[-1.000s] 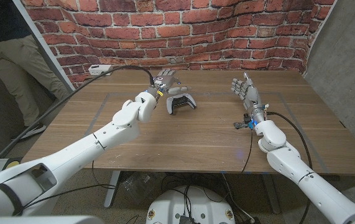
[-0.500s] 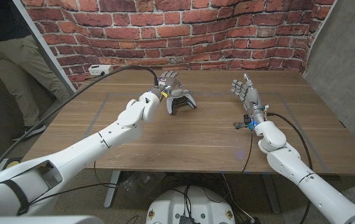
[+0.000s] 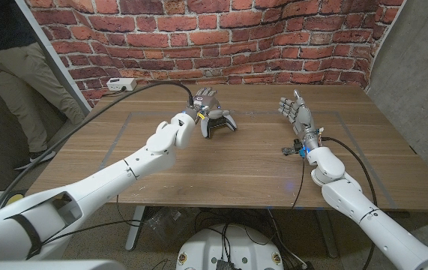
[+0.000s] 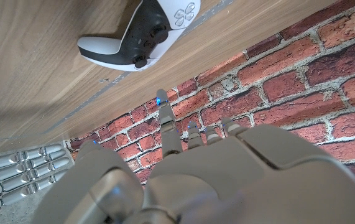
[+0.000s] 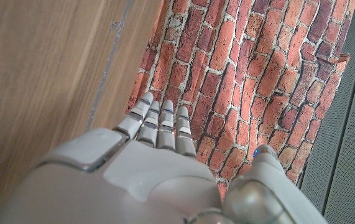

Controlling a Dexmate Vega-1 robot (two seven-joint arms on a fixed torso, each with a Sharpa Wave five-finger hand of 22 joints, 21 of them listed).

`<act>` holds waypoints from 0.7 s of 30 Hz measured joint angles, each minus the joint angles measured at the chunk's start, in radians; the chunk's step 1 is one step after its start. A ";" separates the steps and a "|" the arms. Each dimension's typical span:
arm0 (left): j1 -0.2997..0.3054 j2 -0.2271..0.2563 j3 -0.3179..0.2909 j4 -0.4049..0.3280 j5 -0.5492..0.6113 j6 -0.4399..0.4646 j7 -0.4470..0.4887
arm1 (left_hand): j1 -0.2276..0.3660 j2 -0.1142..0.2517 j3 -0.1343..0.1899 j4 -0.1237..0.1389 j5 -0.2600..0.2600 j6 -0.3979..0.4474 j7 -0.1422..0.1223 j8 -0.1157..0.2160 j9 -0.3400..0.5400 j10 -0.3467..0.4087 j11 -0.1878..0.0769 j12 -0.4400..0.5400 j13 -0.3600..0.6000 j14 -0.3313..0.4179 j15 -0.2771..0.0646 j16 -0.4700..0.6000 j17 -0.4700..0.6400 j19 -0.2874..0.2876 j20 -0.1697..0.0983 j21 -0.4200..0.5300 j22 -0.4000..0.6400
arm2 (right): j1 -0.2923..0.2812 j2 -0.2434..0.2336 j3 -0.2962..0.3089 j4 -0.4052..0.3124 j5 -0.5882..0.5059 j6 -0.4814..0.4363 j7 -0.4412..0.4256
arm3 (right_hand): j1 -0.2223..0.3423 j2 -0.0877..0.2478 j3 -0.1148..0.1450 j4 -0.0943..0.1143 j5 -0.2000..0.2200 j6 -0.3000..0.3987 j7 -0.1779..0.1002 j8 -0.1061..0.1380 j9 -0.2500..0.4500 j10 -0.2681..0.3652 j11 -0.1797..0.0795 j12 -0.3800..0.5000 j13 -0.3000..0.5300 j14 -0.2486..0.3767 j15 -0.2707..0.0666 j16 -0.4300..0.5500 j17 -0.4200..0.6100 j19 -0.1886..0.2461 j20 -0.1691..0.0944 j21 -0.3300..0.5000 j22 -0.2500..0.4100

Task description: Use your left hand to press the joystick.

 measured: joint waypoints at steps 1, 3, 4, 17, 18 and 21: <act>0.000 0.000 0.001 0.001 -0.001 0.000 0.000 | 0.000 0.000 0.000 0.000 0.000 0.002 0.002 0.000 0.000 0.004 -0.001 0.000 0.000 0.000 0.000 0.000 0.000 0.000 0.000 0.000 0.000 | 0.000 0.000 0.000 0.000 0.001 0.000 0.000 | 0.000 0.000 0.000 0.000 0.000 0.000 0.000 0.000 0.001 0.001 0.001 0.000 0.000 0.000 0.000 0.000 0.000 0.000 0.000 0.000 0.000; 0.000 0.000 0.002 0.001 -0.001 0.000 0.000 | 0.000 0.000 0.000 0.000 0.000 0.009 -0.002 0.000 0.000 0.005 -0.002 0.000 0.000 0.000 0.000 0.000 0.000 0.000 0.000 0.007 0.000 | -0.001 0.000 0.000 0.001 0.001 -0.001 0.000 | 0.000 0.000 0.000 0.000 0.000 0.004 0.004 0.000 0.001 0.001 0.001 0.000 0.000 0.000 0.000 0.000 0.000 0.000 0.000 0.000 0.000; 0.000 0.000 0.002 0.001 -0.001 0.000 0.001 | 0.000 0.000 0.000 0.000 0.004 0.013 -0.001 0.000 0.000 0.005 -0.002 0.000 0.000 0.002 -0.002 0.000 0.000 0.000 0.000 0.008 0.000 | -0.001 0.001 0.000 0.002 0.002 -0.001 0.000 | 0.000 0.000 0.000 0.000 0.000 0.005 0.005 0.000 0.001 0.001 0.001 0.000 0.000 0.000 0.000 0.000 0.000 0.000 0.000 0.000 0.000; 0.011 -0.002 0.012 0.008 -0.005 0.006 0.008 | 0.003 0.003 0.000 0.000 0.007 0.029 0.004 0.000 0.000 0.009 -0.006 0.000 0.000 0.011 -0.011 0.000 0.000 0.000 0.000 0.008 0.000 | -0.002 0.004 -0.002 0.008 0.006 -0.007 0.000 | 0.001 0.010 0.000 0.000 0.000 0.005 0.005 0.000 0.000 0.001 0.001 0.000 0.000 0.000 0.000 0.000 0.000 0.000 0.000 0.000 0.000; 0.011 -0.002 0.012 0.009 -0.005 0.011 0.009 | 0.003 0.003 0.000 0.000 0.007 0.030 0.005 0.000 0.000 0.009 -0.006 0.000 0.000 0.011 -0.011 0.000 0.000 0.000 0.000 0.008 0.000 | -0.002 0.004 -0.002 0.009 0.006 -0.008 0.000 | 0.001 0.010 0.000 0.000 0.000 0.005 0.005 0.000 0.000 0.001 0.001 0.000 0.000 0.000 0.000 0.000 0.000 0.000 0.000 0.000 0.000; 0.013 -0.002 0.013 0.012 -0.005 0.015 0.009 | 0.003 0.003 0.000 0.000 0.007 0.030 0.005 0.000 0.000 0.009 -0.006 0.000 0.000 0.011 -0.011 0.000 0.000 0.000 0.000 0.008 0.000 | -0.002 0.004 -0.003 0.010 0.006 -0.008 0.000 | 0.001 0.010 0.000 0.000 0.000 0.005 0.005 0.000 0.000 0.001 0.001 0.000 0.000 0.000 0.000 0.000 0.000 0.000 0.000 0.000 0.000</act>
